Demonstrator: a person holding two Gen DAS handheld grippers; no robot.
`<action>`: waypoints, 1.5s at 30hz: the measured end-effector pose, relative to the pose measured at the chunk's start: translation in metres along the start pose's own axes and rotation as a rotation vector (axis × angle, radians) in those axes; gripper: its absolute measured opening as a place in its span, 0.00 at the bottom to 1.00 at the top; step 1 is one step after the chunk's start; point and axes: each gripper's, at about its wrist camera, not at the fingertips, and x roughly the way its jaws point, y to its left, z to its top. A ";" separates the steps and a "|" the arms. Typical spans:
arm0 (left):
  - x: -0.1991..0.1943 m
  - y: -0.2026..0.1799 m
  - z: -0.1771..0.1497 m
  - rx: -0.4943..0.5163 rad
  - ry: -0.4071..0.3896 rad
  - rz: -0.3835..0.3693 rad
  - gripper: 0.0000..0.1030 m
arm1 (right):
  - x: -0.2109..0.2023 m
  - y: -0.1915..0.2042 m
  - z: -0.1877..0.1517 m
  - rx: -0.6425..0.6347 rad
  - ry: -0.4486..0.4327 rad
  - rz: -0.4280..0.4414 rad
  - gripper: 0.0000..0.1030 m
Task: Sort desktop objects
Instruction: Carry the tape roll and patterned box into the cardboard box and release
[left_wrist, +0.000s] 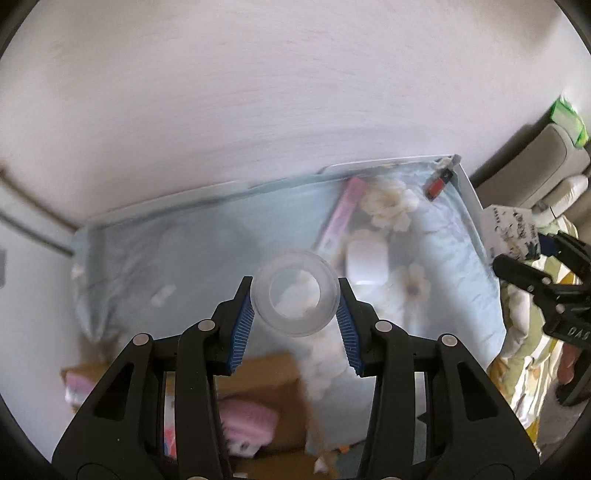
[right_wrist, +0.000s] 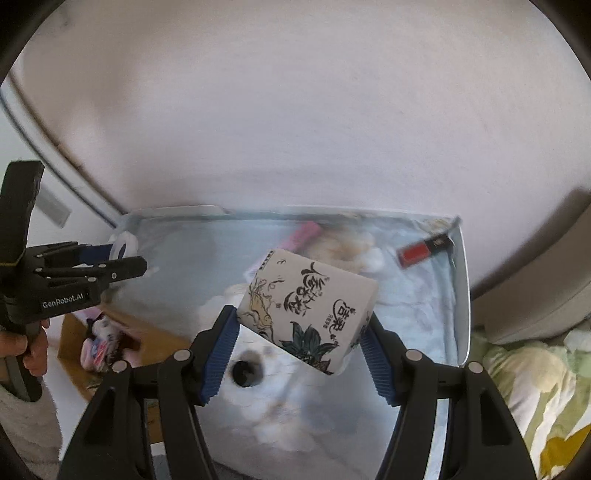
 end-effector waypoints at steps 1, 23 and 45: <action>-0.004 0.006 -0.007 -0.009 -0.005 0.013 0.38 | -0.006 0.010 0.000 -0.013 -0.001 0.012 0.59; -0.032 0.154 -0.154 -0.247 0.066 0.131 0.39 | 0.058 0.228 -0.057 -0.365 0.173 0.263 0.59; -0.014 0.176 -0.180 -0.306 0.106 0.069 0.81 | 0.106 0.276 -0.086 -0.441 0.328 0.204 0.69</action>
